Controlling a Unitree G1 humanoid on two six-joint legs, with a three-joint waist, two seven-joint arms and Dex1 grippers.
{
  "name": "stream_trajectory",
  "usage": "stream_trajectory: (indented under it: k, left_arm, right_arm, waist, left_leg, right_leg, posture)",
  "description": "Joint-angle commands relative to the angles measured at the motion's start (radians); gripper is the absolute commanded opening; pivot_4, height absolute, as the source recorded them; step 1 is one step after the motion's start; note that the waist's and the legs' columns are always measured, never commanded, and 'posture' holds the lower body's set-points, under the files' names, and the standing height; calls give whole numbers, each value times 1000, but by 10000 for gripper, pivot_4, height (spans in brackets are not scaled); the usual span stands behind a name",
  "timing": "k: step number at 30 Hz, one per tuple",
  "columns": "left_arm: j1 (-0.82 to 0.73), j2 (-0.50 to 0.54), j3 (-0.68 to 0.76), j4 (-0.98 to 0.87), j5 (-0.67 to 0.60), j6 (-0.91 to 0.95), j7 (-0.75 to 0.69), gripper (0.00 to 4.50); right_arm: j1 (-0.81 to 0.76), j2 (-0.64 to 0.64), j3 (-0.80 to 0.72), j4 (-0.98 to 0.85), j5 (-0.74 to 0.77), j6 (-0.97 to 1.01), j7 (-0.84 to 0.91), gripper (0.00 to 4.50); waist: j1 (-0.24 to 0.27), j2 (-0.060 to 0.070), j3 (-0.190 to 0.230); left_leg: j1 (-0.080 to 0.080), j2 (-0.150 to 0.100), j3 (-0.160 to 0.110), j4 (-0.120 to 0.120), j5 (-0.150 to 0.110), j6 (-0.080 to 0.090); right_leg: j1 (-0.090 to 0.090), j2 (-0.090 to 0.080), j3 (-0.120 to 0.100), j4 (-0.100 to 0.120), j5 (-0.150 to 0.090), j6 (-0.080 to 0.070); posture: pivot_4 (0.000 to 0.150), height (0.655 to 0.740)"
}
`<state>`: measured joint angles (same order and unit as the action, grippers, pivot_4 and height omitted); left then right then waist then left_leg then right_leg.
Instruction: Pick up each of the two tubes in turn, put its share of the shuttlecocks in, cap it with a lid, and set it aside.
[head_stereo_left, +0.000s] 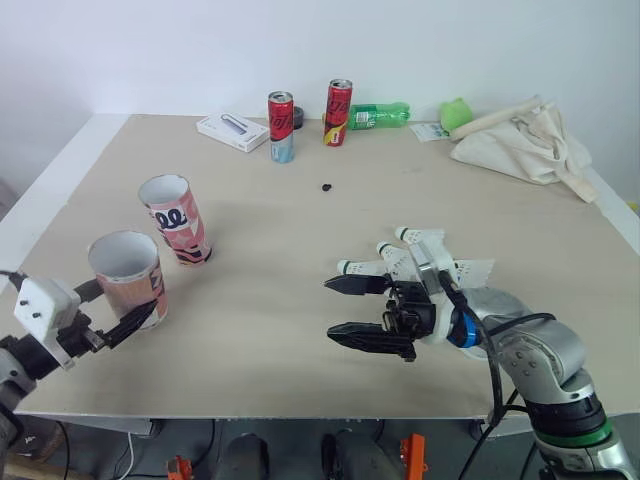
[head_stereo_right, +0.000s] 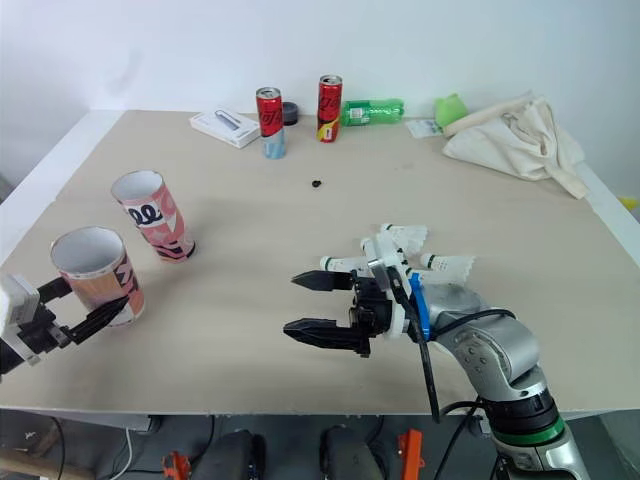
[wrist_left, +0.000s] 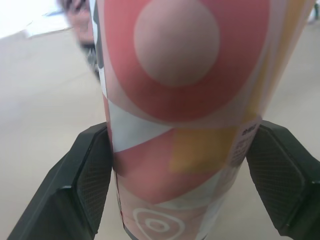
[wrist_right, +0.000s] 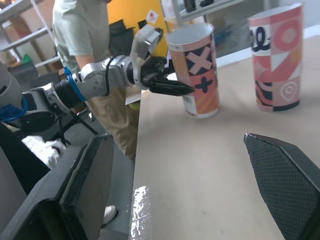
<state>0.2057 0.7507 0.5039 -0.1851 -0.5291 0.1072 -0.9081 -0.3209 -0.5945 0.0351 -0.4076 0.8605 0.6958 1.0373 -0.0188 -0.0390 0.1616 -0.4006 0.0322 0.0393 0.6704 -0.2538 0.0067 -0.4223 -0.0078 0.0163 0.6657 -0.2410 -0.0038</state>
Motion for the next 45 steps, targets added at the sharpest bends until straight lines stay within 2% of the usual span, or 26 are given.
stream_trajectory:
  k: [1,6,8,14,17,22,33,36,45]
  left_arm:
    - [-106,121,-80,-31,-1,63,-99,36253]
    - [-259,258,-264,-65,13,184,-228,36253]
    - [-326,276,-339,-65,40,188,-263,36253]
    - [-512,182,-464,-26,68,209,-243,36253]
    - [-554,122,-495,-8,79,200,-233,36253]
    - [-564,95,-556,17,112,204,-270,36253]
    - [-563,94,-602,-18,134,259,-302,36253]
    - [-558,93,-600,-36,130,271,-301,36253]
    - [-544,90,-581,-84,117,322,-281,36253]
  right_arm:
    - [50,-58,-117,-84,61,18,-31,45000]
    - [151,-133,-248,-188,146,57,-95,45000]
    - [199,-155,-289,-226,171,65,-126,45000]
    - [360,-190,-406,-289,194,58,-189,45000]
    - [466,-208,-468,-293,172,61,-198,45000]
    - [612,-216,-513,-285,111,42,-207,45000]
    - [604,-150,-401,-205,-54,-4,-311,45000]
    - [598,-141,-397,-188,-53,-7,-305,45000]
    - [473,-111,-307,-81,-118,-30,-306,45000]
  waist:
    - [3,0,0]
    - [2,1,1]
    - [0,1,1]
    - [0,2,1]
    - [0,2,1]
    - [-2,2,1]
    - [-1,5,-2]
    - [0,6,-2]
    - [0,7,-3]
  left_leg:
    - [0,0,0,0,0,0]
    - [-2,-2,-1,0,0,0]
    - [-3,-2,-1,-1,0,0]
    - [-3,-2,-1,-1,0,0]
    - [-3,-2,0,0,0,0]
    - [-3,-2,-1,0,0,0]
    - [0,-3,0,1,1,0]
    - [0,-4,0,1,1,0]
    - [1,-5,0,1,1,0]
  right_leg:
    - [0,0,0,0,0,0]
    - [-1,0,0,0,-2,3]
    - [-1,0,1,0,-2,3]
    - [-1,2,3,0,-4,7]
    - [-1,3,4,0,-4,8]
    - [0,3,4,0,-4,9]
    - [3,3,4,0,-3,11]
    - [3,3,4,0,-3,11]
    - [3,3,5,0,-3,12]
  posture:
    - [1500,7400]
    - [1500,7400]
    - [1500,7400]
    - [1500,7400]
    - [1500,7400]
    - [1500,7400]
    - [1500,7400]
    - [1500,7400]
    - [1500,7400]
